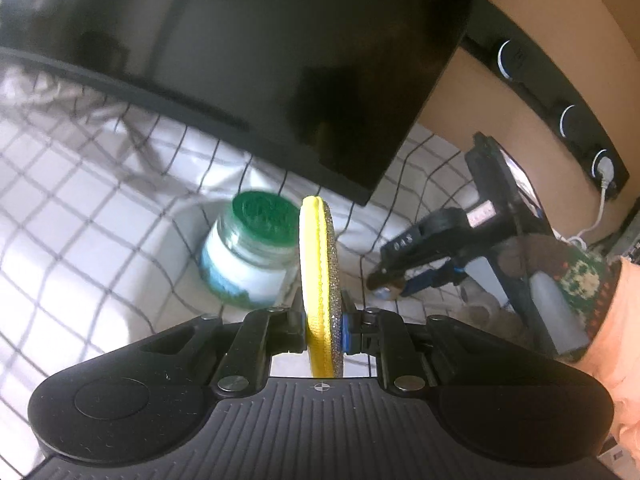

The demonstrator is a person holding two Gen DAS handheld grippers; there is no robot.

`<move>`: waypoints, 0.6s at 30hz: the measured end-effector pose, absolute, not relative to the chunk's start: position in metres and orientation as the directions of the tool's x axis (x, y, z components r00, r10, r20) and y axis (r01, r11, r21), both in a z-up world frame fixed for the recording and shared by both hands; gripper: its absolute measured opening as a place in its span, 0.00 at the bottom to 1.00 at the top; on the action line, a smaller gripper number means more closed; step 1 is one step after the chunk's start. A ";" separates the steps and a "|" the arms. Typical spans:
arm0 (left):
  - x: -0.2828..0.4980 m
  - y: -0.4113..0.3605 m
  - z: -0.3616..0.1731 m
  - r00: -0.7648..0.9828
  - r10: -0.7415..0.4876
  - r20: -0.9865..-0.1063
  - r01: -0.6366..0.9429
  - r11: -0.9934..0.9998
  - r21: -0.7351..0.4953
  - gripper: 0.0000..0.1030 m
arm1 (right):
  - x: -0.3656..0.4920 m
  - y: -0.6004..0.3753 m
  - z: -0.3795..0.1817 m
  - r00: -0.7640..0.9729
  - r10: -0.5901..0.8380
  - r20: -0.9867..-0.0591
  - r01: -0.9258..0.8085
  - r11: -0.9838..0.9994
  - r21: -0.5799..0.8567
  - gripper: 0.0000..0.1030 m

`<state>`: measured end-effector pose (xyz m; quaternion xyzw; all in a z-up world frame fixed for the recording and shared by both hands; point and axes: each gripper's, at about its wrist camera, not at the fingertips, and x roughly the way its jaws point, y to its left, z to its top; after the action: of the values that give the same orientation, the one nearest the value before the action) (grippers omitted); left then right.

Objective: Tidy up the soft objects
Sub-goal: 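Grasp the yellow glitter sponge pad with the left tool while the right tool grasps the brown tape roll, then carry the sponge pad and tape roll into the pink box and release them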

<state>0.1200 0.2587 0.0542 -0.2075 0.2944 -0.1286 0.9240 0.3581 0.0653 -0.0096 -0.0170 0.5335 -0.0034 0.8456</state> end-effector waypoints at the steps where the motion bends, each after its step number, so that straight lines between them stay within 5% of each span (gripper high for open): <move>1: 0.122 0.259 0.060 0.797 -0.356 -0.487 0.121 0.885 -0.449 0.17 | 0.352 0.067 -0.003 0.448 -0.014 -0.894 -0.029 0.999 -0.031 0.41; 9: 0.151 0.239 0.136 0.861 -0.312 -0.402 0.197 0.932 -0.303 0.17 | 0.276 0.056 0.113 0.647 0.134 -0.750 -0.178 0.984 0.023 0.41; 18: 0.178 0.182 0.201 0.870 -0.380 -0.314 0.323 0.920 -0.221 0.17 | 0.201 -0.022 0.207 0.848 0.056 -0.527 -0.107 0.992 -0.066 0.41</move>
<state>0.1783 0.1816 0.2010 -0.0809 0.1782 -0.1824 0.9635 0.2009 -0.0222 0.2070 -0.0466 0.2725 0.0425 0.9601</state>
